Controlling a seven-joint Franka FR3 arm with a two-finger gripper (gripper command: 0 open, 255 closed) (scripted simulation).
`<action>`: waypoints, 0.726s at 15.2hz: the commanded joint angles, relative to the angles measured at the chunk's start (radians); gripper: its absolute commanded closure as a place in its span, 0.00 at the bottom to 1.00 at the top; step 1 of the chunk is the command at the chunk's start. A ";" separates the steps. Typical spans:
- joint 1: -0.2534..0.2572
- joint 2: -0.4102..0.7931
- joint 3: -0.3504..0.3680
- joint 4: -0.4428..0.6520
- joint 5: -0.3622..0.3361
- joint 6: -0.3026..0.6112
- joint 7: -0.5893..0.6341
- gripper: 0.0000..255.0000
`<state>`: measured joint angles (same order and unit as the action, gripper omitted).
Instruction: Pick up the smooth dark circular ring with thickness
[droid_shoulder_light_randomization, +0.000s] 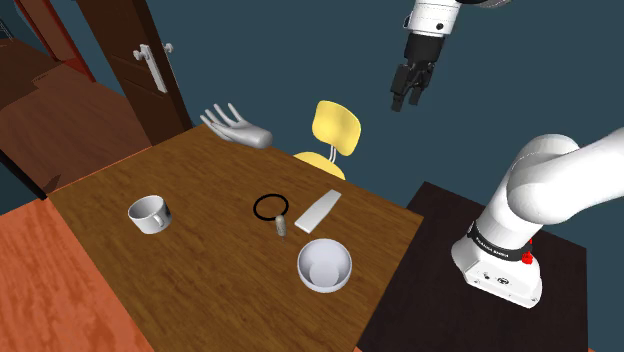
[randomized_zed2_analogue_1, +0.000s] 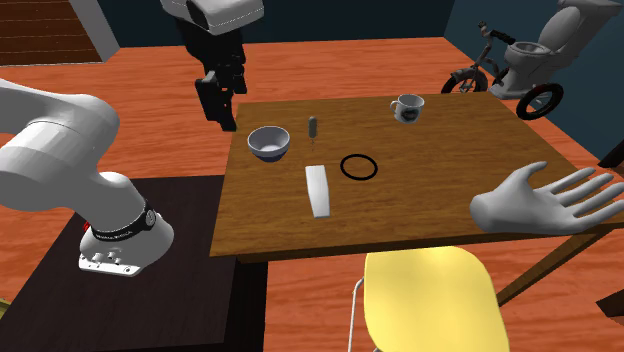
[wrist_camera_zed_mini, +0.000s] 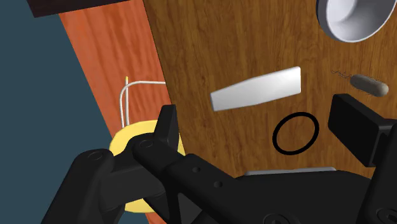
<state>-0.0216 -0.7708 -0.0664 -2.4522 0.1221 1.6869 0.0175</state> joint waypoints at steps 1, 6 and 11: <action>0.000 0.000 0.000 0.000 0.000 0.000 0.000 0.00; 0.028 0.138 0.058 -0.021 0.019 0.164 0.030 0.00; 0.051 0.303 0.113 -0.006 0.026 0.319 0.063 0.00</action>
<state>0.0260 -0.5021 0.0368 -2.4600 0.1473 1.9712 0.0755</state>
